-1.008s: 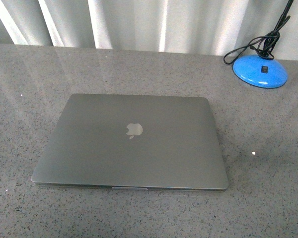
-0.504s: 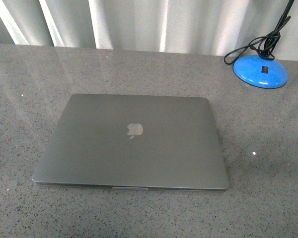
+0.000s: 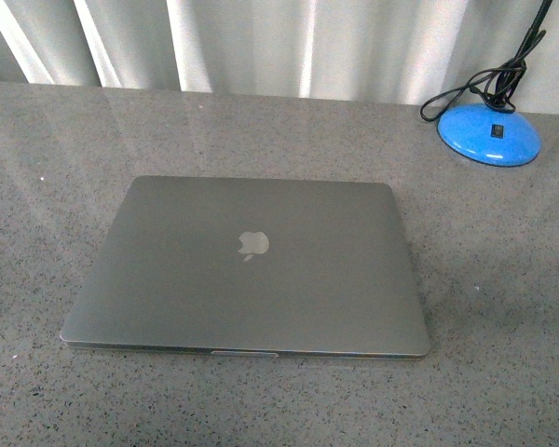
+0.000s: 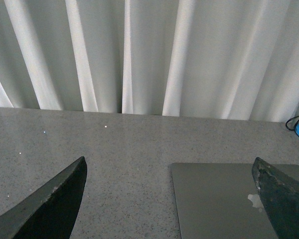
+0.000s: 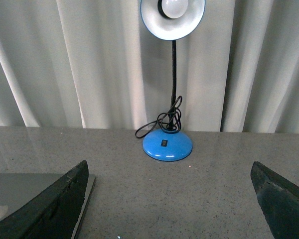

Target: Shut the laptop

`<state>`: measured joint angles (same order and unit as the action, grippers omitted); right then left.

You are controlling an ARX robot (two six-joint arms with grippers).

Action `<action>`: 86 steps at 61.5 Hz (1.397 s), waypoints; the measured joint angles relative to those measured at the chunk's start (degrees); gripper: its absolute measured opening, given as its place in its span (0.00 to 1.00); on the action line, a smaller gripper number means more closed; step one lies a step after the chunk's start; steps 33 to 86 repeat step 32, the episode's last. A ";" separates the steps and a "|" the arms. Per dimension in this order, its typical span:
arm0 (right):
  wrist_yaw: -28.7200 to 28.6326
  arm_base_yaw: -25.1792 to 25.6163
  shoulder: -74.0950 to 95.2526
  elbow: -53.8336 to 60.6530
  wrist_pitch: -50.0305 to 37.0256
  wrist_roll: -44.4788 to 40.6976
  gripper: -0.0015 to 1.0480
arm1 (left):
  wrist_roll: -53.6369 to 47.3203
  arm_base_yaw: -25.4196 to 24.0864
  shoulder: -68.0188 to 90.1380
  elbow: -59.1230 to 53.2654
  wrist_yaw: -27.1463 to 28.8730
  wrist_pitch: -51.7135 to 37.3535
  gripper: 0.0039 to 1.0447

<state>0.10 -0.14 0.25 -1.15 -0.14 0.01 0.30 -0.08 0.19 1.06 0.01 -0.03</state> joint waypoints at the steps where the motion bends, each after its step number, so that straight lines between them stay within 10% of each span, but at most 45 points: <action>1: 0.00 0.02 0.00 0.00 0.00 0.02 0.90 | 0.00 0.00 0.00 0.00 0.00 0.00 0.94; 86: 0.00 0.02 0.00 0.00 0.00 0.00 0.90 | 0.00 0.00 0.00 0.00 0.00 0.00 0.94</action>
